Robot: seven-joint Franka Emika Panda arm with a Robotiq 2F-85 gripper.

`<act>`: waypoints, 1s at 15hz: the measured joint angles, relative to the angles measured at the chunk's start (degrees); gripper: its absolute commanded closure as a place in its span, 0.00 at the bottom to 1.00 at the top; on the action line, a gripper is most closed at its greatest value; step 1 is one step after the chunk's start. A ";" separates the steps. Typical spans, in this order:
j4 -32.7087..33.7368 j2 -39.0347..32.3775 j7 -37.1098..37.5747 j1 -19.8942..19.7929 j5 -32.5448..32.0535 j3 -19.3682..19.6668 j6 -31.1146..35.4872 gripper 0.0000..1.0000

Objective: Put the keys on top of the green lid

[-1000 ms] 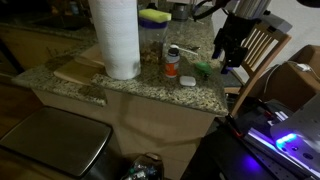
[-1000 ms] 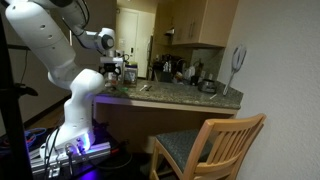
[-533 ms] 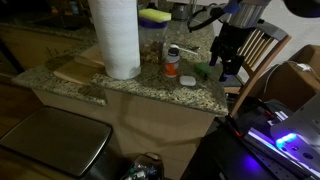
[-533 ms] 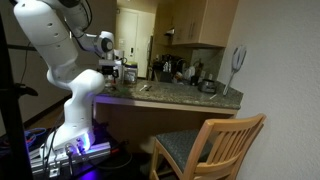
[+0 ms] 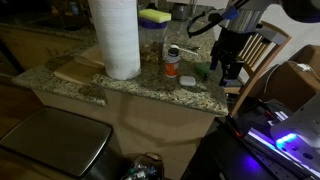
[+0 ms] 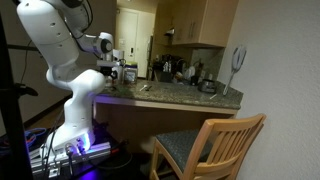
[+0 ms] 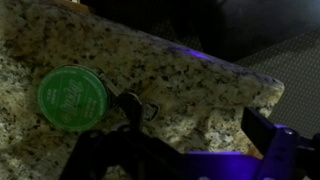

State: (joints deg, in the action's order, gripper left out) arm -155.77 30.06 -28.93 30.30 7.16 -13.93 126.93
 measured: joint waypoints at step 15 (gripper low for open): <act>0.08 0.00 14.85 0.19 3.91 -0.76 -0.68 0.00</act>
State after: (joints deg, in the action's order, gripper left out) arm -155.69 30.06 -14.07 30.49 11.07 -14.69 126.25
